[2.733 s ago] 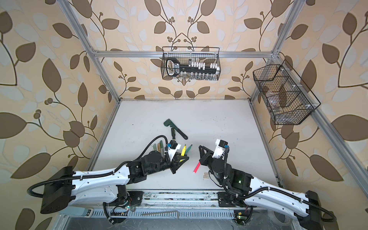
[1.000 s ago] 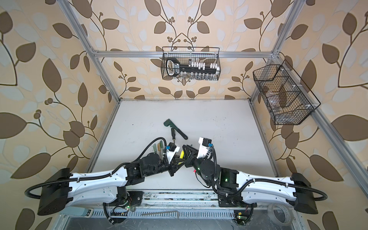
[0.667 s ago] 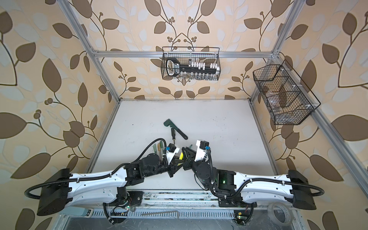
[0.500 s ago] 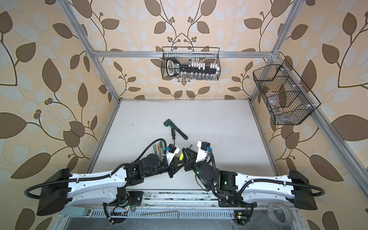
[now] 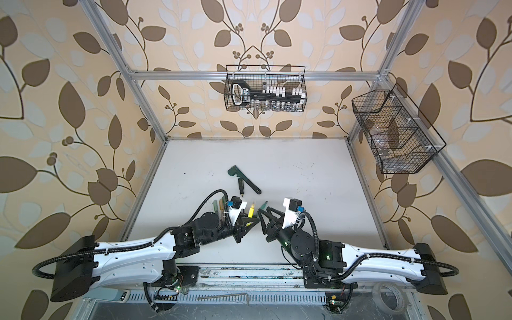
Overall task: Insert the pens into the pen caps
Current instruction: 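Open the right gripper and withdraw it from the capped highlighter, then carry the capped highlighter toward the pens with the left gripper while the right arm retracts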
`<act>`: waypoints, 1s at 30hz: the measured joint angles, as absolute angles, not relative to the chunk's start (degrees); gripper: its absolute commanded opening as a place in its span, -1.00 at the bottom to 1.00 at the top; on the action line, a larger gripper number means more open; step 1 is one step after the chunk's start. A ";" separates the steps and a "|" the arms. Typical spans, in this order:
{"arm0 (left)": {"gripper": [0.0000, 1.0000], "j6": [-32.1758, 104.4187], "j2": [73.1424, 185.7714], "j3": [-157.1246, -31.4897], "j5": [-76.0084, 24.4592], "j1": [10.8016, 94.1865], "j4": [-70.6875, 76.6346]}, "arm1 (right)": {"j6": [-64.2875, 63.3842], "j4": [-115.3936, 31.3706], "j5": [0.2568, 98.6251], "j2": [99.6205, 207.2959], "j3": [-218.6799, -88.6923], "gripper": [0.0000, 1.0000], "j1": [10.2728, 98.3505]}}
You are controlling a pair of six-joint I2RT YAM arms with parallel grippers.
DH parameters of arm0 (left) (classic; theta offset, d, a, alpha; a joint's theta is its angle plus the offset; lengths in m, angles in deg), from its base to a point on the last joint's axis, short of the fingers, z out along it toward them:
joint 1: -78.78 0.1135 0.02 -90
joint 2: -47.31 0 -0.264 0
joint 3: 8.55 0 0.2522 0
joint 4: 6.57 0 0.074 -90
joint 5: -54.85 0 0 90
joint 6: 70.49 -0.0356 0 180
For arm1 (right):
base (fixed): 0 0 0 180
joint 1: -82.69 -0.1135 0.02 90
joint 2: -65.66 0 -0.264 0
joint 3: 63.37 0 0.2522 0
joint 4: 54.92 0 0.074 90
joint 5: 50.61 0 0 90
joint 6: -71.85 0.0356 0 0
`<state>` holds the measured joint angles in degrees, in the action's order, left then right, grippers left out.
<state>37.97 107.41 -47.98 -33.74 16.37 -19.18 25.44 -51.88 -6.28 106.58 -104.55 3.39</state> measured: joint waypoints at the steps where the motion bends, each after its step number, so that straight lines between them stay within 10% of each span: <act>1: -1.00 37.84 107.69 -47.98 -33.58 16.37 -19.18 | 25.38 -50.68 -6.26 106.74 -105.49 -0.10 3.69; 30: -1.00 37.45 109.60 -48.07 -31.05 16.37 -19.18 | 26.62 -43.45 9.65 120.16 -117.93 -0.43 17.81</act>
